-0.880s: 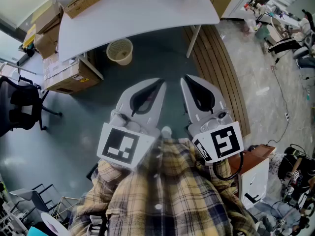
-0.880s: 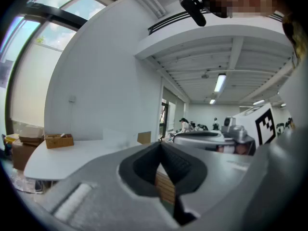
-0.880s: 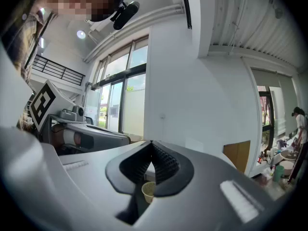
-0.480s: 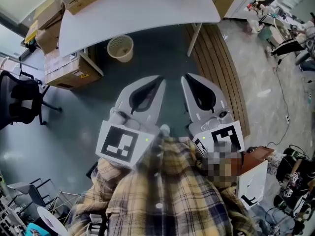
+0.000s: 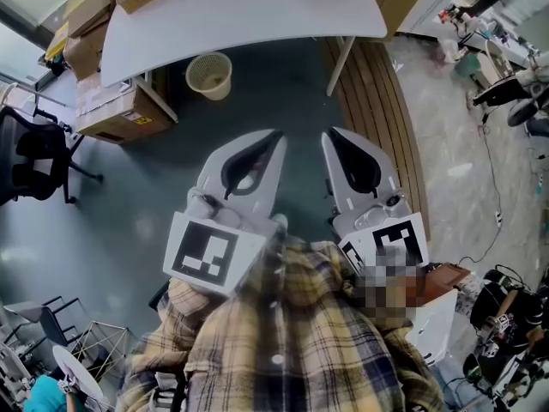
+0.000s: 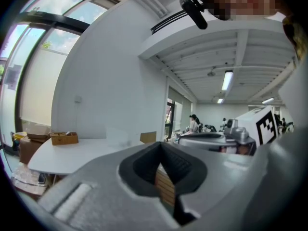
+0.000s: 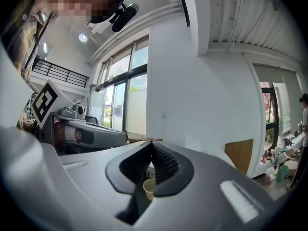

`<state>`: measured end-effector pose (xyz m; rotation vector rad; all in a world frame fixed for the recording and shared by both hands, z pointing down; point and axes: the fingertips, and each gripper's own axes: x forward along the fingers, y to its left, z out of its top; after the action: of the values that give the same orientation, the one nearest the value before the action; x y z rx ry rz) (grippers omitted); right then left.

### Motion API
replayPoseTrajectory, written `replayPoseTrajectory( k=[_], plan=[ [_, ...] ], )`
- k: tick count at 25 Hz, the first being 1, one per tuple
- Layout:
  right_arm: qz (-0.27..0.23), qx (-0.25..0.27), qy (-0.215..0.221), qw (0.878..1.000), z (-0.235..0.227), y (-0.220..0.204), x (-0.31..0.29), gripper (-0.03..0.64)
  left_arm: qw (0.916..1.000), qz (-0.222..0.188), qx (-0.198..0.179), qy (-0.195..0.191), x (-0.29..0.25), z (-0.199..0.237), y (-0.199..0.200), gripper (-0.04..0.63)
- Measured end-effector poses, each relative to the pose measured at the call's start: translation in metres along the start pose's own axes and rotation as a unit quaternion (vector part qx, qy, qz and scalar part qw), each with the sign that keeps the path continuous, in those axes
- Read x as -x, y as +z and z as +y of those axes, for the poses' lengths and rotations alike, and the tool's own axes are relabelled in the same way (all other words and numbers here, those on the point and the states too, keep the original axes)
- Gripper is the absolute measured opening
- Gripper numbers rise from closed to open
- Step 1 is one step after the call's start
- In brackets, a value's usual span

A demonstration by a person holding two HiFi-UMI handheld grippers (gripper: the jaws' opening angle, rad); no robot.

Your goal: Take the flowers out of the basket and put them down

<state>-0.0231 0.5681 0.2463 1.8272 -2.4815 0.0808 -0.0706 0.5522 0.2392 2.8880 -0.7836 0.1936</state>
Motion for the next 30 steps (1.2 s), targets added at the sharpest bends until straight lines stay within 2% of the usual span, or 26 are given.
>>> replayPoseTrajectory(
  k=[5, 8, 21, 26, 30],
  plan=[
    [-0.006, 0.001, 0.002, 1.000, -0.030, 0.001, -0.022, 0.005, 1.0000, -0.005, -0.007, 0.003, -0.031, 0.013, 0.007, 0.000],
    [-0.009, 0.004, 0.000, 1.000, -0.044, 0.004, -0.049, 0.005, 0.9999, -0.007, -0.009, 0.000, -0.051, 0.036, 0.014, 0.000],
    [-0.018, 0.009, -0.036, 0.999, -0.132, 0.032, -0.228, 0.005, 0.9991, -0.017, -0.029, -0.026, -0.170, 0.197, 0.067, 0.000],
    [-0.012, 0.000, -0.044, 0.999, -0.149, 0.028, -0.291, 0.005, 0.9992, -0.009, -0.026, -0.030, -0.201, 0.255, 0.072, 0.000],
    [0.000, -0.006, -0.045, 0.999, -0.161, 0.022, -0.324, 0.005, 0.9992, -0.001, -0.017, -0.035, -0.221, 0.283, 0.070, 0.000]
  ],
)
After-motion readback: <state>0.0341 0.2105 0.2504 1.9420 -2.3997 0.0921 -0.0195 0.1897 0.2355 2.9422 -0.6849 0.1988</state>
